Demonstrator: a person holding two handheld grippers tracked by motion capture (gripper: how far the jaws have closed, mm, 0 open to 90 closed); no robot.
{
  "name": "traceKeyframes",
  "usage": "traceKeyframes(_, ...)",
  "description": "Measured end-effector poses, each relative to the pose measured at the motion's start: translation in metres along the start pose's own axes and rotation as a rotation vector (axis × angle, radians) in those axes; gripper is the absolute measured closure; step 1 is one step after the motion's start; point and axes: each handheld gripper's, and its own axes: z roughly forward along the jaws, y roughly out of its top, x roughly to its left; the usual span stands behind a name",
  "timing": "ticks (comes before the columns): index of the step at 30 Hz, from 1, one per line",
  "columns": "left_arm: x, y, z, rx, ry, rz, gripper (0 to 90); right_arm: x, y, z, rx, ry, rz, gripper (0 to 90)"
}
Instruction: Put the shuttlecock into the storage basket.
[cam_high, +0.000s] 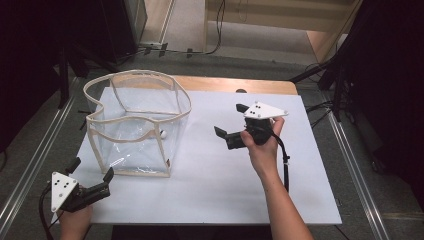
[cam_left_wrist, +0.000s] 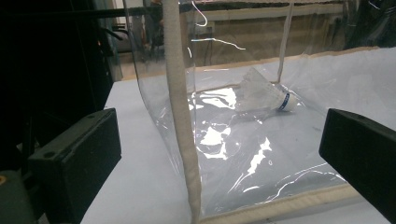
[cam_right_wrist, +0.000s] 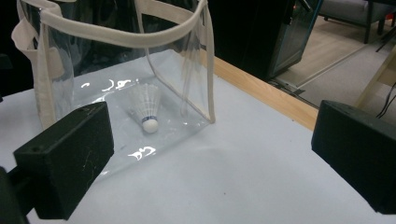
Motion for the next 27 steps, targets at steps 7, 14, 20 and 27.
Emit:
traceKeyframes(7,0.0,0.0,0.0,0.0,0.0,0.0,0.0,-0.006,-0.016,-0.009,0.008,-0.02,0.009,0.0)
traceKeyframes(14,0.0,0.0,0.0,0.001,0.0,0.001,0.0,-0.012,-0.031,-0.018,0.009,-0.034,0.035,0.0)
traceKeyframes(20,0.0,0.0,0.0,0.001,0.0,0.002,0.0,-0.015,-0.045,-0.025,0.015,-0.051,0.063,0.0)
traceKeyframes(27,-0.001,0.0,0.0,0.006,0.004,0.009,0.0,-0.02,-0.058,-0.036,0.007,-0.066,0.081,0.0)
